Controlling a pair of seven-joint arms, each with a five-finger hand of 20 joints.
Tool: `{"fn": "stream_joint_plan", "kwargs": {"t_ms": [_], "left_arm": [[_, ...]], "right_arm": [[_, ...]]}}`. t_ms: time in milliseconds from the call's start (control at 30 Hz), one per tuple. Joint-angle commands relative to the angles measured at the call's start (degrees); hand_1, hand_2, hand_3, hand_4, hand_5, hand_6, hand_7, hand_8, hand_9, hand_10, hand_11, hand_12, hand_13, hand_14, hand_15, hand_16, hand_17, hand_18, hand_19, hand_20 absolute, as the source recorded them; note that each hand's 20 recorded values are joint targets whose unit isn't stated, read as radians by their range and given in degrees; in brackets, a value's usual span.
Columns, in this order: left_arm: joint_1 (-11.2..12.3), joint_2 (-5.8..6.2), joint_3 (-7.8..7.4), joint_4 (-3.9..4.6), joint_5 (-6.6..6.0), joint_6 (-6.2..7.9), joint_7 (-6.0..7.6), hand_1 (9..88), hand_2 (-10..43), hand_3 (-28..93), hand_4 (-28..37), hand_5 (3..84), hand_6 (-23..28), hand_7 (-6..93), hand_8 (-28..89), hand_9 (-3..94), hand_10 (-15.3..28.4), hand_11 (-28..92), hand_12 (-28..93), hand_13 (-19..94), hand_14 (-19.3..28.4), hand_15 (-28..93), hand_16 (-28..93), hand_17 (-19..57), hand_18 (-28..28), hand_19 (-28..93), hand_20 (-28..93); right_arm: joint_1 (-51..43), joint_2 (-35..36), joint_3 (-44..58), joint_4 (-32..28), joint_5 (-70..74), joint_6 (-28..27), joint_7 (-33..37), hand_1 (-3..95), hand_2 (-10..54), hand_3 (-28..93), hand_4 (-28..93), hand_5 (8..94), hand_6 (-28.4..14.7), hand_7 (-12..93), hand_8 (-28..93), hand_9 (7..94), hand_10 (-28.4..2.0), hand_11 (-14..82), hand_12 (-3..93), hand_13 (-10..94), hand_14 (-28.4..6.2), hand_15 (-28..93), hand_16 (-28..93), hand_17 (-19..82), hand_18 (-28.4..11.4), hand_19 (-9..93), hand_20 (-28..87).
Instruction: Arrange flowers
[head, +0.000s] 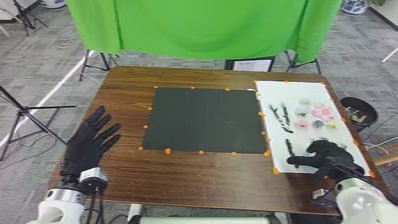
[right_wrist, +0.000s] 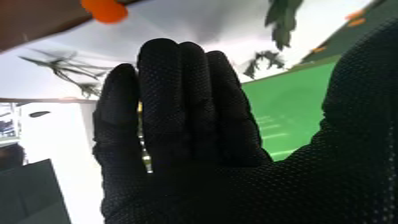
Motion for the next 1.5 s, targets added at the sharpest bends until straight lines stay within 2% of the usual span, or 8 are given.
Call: {"fn": "stream_joint_plan", "kwargs": {"t_ms": [33,367,533,867,1067,1167,1233,1500], "left_arm": [[0.4,-0.63,-0.04,-0.16,-0.09,0.22,-0.03,25.5,-5.6,68,-25.0,22.9,2.5,19.1,-10,17.9,10.1,16,19,18,14.8,28,1,-11.5,22.7,38,10],[0.8,-0.96,-0.53,-0.36,0.07,0.39,-0.06,25.5,-5.6,69,-25.0,23.0,2.5,18.9,-10,18.0,10.1,16,19,18,14.9,29,1,-11.5,22.7,38,10],[0.5,-1.05,-0.34,-0.16,0.0,0.51,-0.22,25.5,-5.8,69,-25.2,23.0,2.5,19.0,-10,18.0,10.1,16,19,18,14.9,29,1,-11.5,22.7,38,10],[-0.2,-0.7,0.04,0.24,-0.09,0.02,-0.84,25.6,-5.6,69,-25.1,23.1,2.5,18.9,-10,18.0,10.1,16,19,18,14.9,29,1,-11.5,22.7,38,10],[-0.9,-0.25,0.24,0.52,-0.09,-0.4,-0.94,25.6,-5.6,69,-25.2,23.0,2.5,19.0,-10,18.0,10.1,16,19,18,14.9,29,1,-11.5,22.7,38,10],[-0.6,-0.23,0.21,0.47,-0.12,-0.51,-1.35,25.6,-5.5,69,-25.2,23.0,2.5,19.0,-10,18.0,10.1,16,19,18,14.8,29,1,-11.6,22.7,38,10],[-0.7,-0.15,0.36,0.53,-0.13,-0.45,-1.32,25.8,-5.4,69,-25.3,23.0,2.5,19.0,-10,18.0,10.1,16,19,18,14.9,29,1,-11.6,22.8,38,10],[-0.6,-0.02,0.11,0.53,0.05,-0.72,-1.82,25.8,-5.3,69,-25.1,23.0,2.5,19.0,-10,18.0,10.1,16,19,18,14.8,29,1,-11.7,22.8,38,10]], "right_arm": [[-0.4,-0.3,-1.6,-0.2,-4.4,-4.1,2.7,19.7,-9.5,77,-28,47.2,-7.2,30,-12,49.5,-13.6,49.2,32.6,49,-11.6,71,20,22,-21.3,74,40],[-1.4,-0.8,-4.4,0.1,-6.4,-4.9,4.1,24.1,-9.5,77,-28,48.8,-3.7,40,-15,53.0,-12.2,54.1,34.6,54,-10.1,74,22,23,-20.4,75,40],[-1.3,-0.6,-7.3,2.0,-7.9,-2.9,4.8,27.7,-9.5,77,-28,46.8,-2.6,54,-19,53.2,-12.5,60.3,38.0,58,-8.9,78,23,25,-19.3,76,39],[0.8,-0.7,-10.9,5.0,-8.6,-0.9,4.7,28.9,-9.5,80,-28,47.5,-2.0,55,-21,54.2,-12.2,60.5,38.8,59,-8.2,78,24,26,-18.8,77,38],[1.4,-0.4,-11.9,5.9,-9.2,-2.0,4.2,32.8,-9.5,85,-28,50.5,-1.4,53,-20,58.5,-11.3,57.7,37.3,61,-7.4,76,23,27,-18.7,78,38],[1.0,-0.5,-12.3,6.3,-9.5,-1.9,3.5,40.6,-9.5,79,-28,52.5,0.0,52,1,65.1,-7.7,45.5,50.7,65,-6.2,74,25,30,-18.4,79,38],[1.0,-0.5,-12.5,6.5,-9.6,-2.4,3.4,45.6,-9.5,77,-28,56.2,1.1,52,5,71.2,-5.5,38.6,56.1,69,-5.3,72,26,33,-17.6,79,38],[0.6,-0.8,-12.7,6.6,-9.0,-5.9,2.0,50.4,-9.5,77,-28,65.9,1.8,48,6,79.8,-3.9,33.2,59.3,76,-4.5,70,28,36,-17.4,80,40]]}}
